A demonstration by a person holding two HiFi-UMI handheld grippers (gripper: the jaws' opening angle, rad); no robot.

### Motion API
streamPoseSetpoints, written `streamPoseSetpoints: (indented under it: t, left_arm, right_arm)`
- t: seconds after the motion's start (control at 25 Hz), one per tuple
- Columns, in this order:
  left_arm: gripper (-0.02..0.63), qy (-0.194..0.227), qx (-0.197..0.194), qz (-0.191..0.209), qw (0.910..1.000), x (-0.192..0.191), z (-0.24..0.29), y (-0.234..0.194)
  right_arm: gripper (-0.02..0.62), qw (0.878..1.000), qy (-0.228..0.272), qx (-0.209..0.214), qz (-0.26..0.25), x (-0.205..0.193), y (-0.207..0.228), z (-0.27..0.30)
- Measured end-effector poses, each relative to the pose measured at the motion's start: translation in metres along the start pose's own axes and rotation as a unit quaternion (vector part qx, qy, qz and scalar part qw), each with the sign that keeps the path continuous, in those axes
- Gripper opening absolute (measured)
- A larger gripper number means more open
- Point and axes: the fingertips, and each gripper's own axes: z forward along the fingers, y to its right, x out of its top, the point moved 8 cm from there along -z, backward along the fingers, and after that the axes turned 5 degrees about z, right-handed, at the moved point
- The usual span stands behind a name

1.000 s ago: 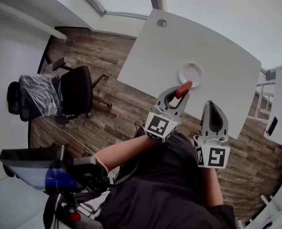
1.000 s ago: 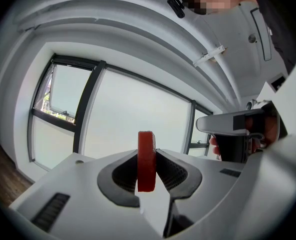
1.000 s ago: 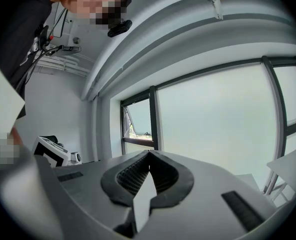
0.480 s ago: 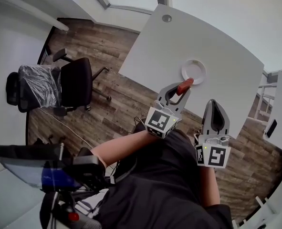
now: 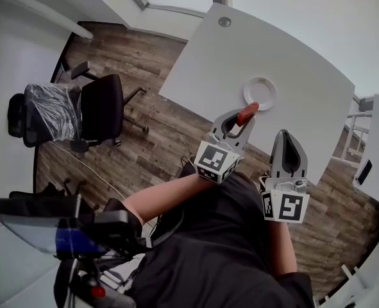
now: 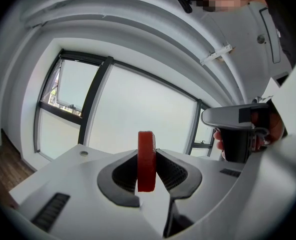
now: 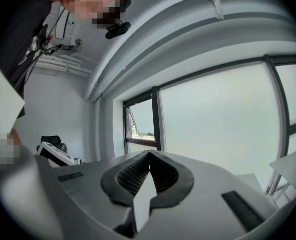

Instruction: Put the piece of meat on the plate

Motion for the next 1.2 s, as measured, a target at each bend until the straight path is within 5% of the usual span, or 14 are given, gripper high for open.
streamPoseSetpoints:
  t: [1.2]
  left_arm:
    - [0.097,-0.036,-0.013,0.049,0.9981,-0.017,0.039,0.004]
  right_arm:
    - [0.006,0.999,-0.006,-0.043,0.002,-0.007,0.019,-0.016]
